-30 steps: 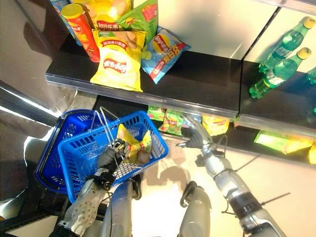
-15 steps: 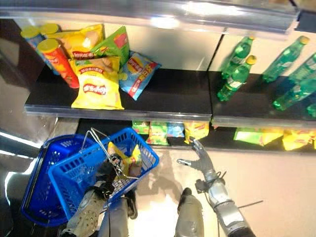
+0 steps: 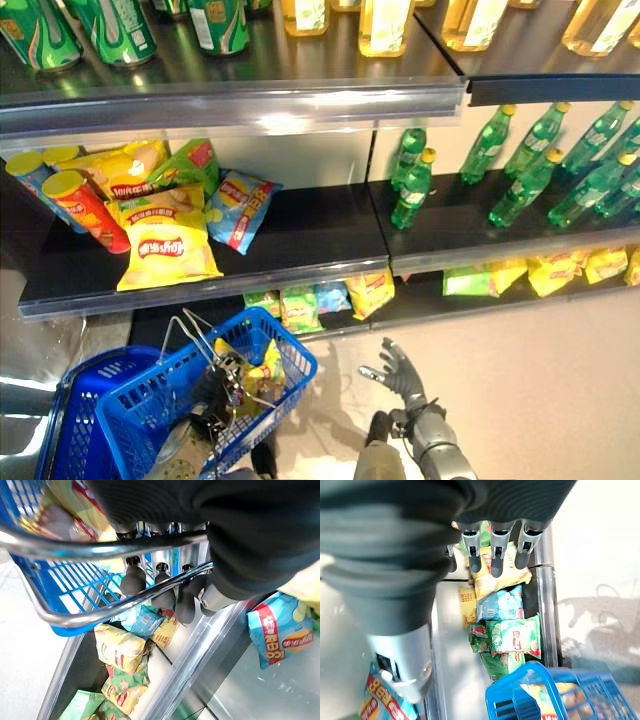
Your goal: Pick up the snacks into the basket
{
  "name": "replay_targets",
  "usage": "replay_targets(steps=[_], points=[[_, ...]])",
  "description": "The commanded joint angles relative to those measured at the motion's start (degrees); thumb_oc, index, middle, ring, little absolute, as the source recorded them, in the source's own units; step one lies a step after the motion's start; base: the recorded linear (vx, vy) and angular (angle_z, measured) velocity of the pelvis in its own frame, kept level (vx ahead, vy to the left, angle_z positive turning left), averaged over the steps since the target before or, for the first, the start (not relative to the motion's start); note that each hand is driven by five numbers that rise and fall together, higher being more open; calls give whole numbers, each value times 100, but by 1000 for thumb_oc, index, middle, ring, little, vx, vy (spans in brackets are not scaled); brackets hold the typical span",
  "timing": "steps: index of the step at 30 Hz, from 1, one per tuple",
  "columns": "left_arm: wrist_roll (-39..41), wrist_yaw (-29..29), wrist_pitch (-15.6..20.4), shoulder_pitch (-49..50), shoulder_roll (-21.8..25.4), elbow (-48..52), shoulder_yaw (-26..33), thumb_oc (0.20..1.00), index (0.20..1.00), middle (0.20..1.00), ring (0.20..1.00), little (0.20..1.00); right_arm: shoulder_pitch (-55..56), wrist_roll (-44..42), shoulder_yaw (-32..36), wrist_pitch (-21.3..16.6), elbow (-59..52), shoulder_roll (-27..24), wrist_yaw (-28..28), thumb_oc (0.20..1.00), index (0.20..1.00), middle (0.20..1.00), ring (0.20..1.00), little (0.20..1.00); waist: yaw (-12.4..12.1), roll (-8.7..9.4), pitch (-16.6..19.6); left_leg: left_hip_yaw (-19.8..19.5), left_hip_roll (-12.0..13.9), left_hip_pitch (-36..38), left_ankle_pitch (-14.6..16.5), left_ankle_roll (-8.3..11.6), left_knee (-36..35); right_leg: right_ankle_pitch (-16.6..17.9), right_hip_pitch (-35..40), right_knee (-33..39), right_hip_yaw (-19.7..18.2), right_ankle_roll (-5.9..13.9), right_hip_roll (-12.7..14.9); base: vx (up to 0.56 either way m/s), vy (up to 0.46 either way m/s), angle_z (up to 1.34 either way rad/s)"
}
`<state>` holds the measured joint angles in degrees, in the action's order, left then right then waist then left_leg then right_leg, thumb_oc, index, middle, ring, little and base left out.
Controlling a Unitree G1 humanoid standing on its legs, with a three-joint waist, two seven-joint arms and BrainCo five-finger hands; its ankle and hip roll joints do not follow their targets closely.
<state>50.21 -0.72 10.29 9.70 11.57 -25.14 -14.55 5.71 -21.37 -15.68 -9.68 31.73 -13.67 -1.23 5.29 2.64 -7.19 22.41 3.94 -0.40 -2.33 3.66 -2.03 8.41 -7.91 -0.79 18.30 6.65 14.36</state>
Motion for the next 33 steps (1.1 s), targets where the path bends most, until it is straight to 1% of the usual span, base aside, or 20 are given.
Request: replay_targets(steps=[1,2,4,8,9,12,13,16,17,18,19,22,23,24,25,27,29,30,31,33], points=[[-385,153,296,-482,-138,423,136,200,200,200,200,200,-393,-453,117,-125,-106,-6,-69,1000,1000,1000,1000,1000,-21,-170,-118,-121,9,121,-138,-173,-297,-144,-19,-712,-276,533,12,19,-48,-19],[-385,152,296,-483,-138,423,136,200,200,200,200,200,-394,-453,118,-125,-105,-7,-69,1000,1000,1000,1000,1000,-25,-169,-119,-117,9,123,-138,-173,-297,-149,-24,-720,-282,533,13,5,-107,-26],[-348,129,304,-511,-77,499,179,200,200,200,200,200,-503,-330,89,-88,-106,-57,-71,1000,1000,1000,1000,1000,-32,-227,-220,-126,92,156,-178,-177,-270,-412,-165,-1171,-644,494,13,-13,-177,-25],[-269,134,258,-571,-79,504,229,200,200,200,200,200,-629,-183,115,-28,4,-81,-103,1000,1000,1000,1000,1000,-134,-273,-244,-144,324,172,-199,-41,-234,-223,-126,-1055,-875,512,344,12,-342,2],[-197,122,249,-554,-77,483,330,200,200,200,200,200,-651,-69,120,-15,60,-108,-109,1000,1000,1000,1000,1000,-208,-195,-208,-187,613,175,-251,161,-154,-335,152,-653,-881,523,212,70,-530,21],[-56,99,234,-532,-172,324,493,200,200,200,200,200,-624,6,51,-41,212,-96,-111,1000,1000,1000,1000,1000,-273,-170,-206,-277,1191,22,-603,419,312,-627,383,-526,-681,331,-267,63,-593,-10],[-49,107,259,-535,-193,299,545,200,200,200,200,200,-587,55,20,-75,298,-108,-80,1000,1000,1000,1000,1000,-272,-183,-216,-371,1455,-63,-930,501,620,-638,519,-408,-583,197,-519,63,-547,-9],[-50,149,165,-505,-323,151,435,200,200,200,200,200,-484,105,-48,-73,485,-147,-81,1000,1000,1000,1000,1000,-225,-95,-229,132,1795,-393,-1292,642,1465,-745,946,19,-290,-35,-752,83,-471,25],[-36,173,150,-510,-370,76,392,200,200,200,200,200,-497,85,-63,-48,628,-120,-78,1000,1000,1000,1000,1000,-229,-80,-223,153,1778,-428,-1226,680,1586,-789,1059,149,-262,-78,-809,94,-303,49],[-52,210,144,-517,-386,38,374,200,200,200,200,200,-541,103,-89,-27,736,-116,-77,1000,1000,1000,1000,1000,-253,-70,-214,86,1596,-499,-1104,645,1631,-770,1152,307,-247,-81,-816,-19,-207,31],[-95,211,156,-514,-365,72,372,200,200,200,200,200,-575,129,-121,-7,687,-130,-59,1000,1000,1000,1000,1000,-307,-43,-208,39,1311,-645,-1032,462,1680,-639,1112,402,-268,-132,-819,-39,-171,1],[-226,263,125,-443,-400,74,331,200,200,200,200,200,-609,156,-158,3,816,-123,3,1000,1000,1000,1000,1000,-482,56,-155,-398,139,-1048,-325,86,1489,-538,1091,482,-344,-83,-842,20,-104,-12],[-226,263,126,-441,-401,74,330,200,200,200,200,200,-607,156,-158,2,815,-123,3,1000,1000,1000,1000,1000,-480,54,-170,-403,142,-1036,-307,88,1507,-545,1113,483,-340,-81,-843,111,-75,-2],[-287,301,127,-314,-385,161,275,200,200,200,200,200,-576,129,-174,9,872,-88,60,1000,1000,1000,1000,1000,-651,-59,-131,-924,-496,-1039,-333,-99,824,-544,1103,457,-474,-68,-1084,150,-91,-6],[-304,357,130,-198,-380,246,292,200,200,200,200,200,-554,190,-176,22,893,-57,122,1000,1000,1000,1000,1000,-704,-64,-131,-1279,-736,-947,-164,-248,773,-557,1172,415,-586,-61,-1175,188,-117,-27],[-294,335,82,-175,-332,294,278,200,200,200,200,200,-455,152,-78,15,872,50,92,1000,1000,1000,1000,1000,-649,-54,-47,-1293,-705,-678,-162,-400,442,-653,1071,112,-526,-13,-1254,135,-84,-58],[-320,338,80,-206,-240,328,287,200,200,200,200,200,-451,92,29,4,883,128,49,1000,1000,1000,1000,1000,-632,-58,-56,-1160,-565,-493,-214,-409,217,-797,829,-434,-383,57,-1238,39,-81,-61],[-333,328,82,-163,-193,416,336,200,200,200,200,200,-474,107,77,5,839,162,12,1000,1000,1000,1000,1000,-732,-102,-79,-1059,-487,-416,-191,-438,153,-793,691,-754,47,164,-906,-31,-136,-49],[-295,293,72,-160,-196,447,366,200,200,200,200,200,-519,111,112,12,842,166,-29,1000,1000,1000,1000,1000,-771,-181,-70,-1051,-390,-406,-213,-435,63,-672,576,-903,230,181,-595,-32,-98,-42],[-244,236,98,-252,-166,355,376,200,200,200,200,200,-548,59,169,24,816,218,-60,1000,1000,1000,1000,1000,-707,-196,-71,-1188,-359,-284,-282,-405,-137,-687,538,-923,18,186,-441,0,-191,-48]])
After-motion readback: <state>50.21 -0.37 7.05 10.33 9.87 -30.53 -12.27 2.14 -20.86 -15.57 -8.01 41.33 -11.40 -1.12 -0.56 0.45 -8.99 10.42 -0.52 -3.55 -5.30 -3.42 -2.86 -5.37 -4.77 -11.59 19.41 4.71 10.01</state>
